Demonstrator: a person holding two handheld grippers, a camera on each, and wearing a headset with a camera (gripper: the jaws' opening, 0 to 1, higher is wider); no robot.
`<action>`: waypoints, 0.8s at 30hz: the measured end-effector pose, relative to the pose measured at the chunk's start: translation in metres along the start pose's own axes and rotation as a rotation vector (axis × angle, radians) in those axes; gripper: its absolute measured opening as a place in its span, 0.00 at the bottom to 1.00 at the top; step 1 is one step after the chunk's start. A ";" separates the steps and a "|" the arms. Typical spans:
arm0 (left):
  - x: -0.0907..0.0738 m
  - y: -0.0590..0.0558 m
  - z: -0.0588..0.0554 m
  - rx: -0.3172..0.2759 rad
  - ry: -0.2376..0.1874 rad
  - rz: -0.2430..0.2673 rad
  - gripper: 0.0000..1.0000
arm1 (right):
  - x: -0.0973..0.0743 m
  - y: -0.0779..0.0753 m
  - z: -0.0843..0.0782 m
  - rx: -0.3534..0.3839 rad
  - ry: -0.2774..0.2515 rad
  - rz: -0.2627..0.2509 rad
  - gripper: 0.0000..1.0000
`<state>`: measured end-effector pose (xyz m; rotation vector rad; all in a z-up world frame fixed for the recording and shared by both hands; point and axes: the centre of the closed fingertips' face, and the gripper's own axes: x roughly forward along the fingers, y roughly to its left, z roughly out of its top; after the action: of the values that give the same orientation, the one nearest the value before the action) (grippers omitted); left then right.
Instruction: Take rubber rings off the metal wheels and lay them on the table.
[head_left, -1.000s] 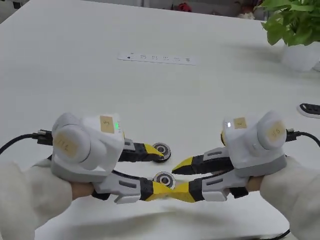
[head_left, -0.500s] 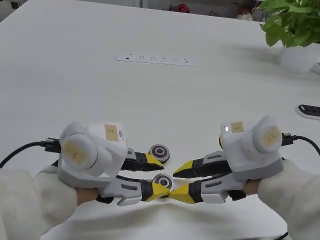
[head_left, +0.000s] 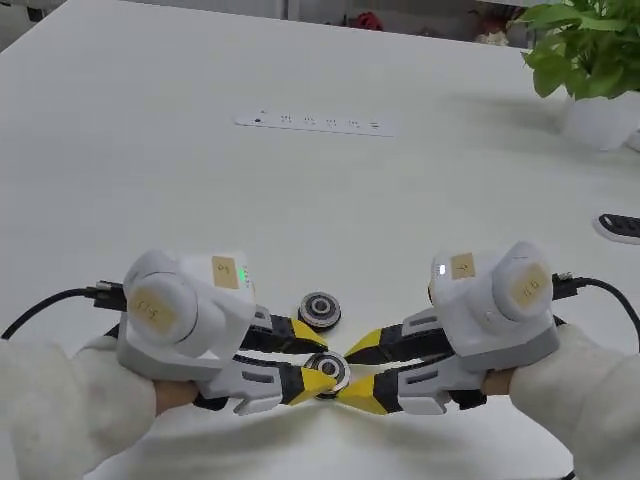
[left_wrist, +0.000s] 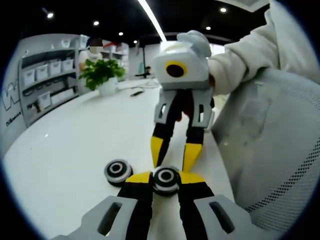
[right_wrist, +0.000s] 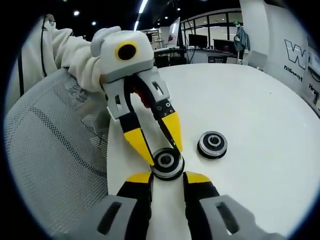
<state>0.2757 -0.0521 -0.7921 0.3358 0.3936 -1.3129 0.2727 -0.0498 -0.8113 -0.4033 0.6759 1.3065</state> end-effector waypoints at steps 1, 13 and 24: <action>0.000 0.000 0.000 -0.001 -0.001 0.000 0.19 | 0.000 0.000 0.000 0.004 0.000 0.001 0.21; -0.001 -0.001 -0.002 0.017 0.003 -0.005 0.14 | 0.002 -0.001 0.000 0.026 -0.010 -0.007 0.21; -0.002 0.001 -0.002 0.016 -0.007 -0.006 0.14 | 0.005 0.000 0.003 0.012 -0.026 -0.012 0.22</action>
<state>0.2756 -0.0491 -0.7933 0.3436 0.3788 -1.3235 0.2743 -0.0440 -0.8127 -0.3795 0.6590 1.2932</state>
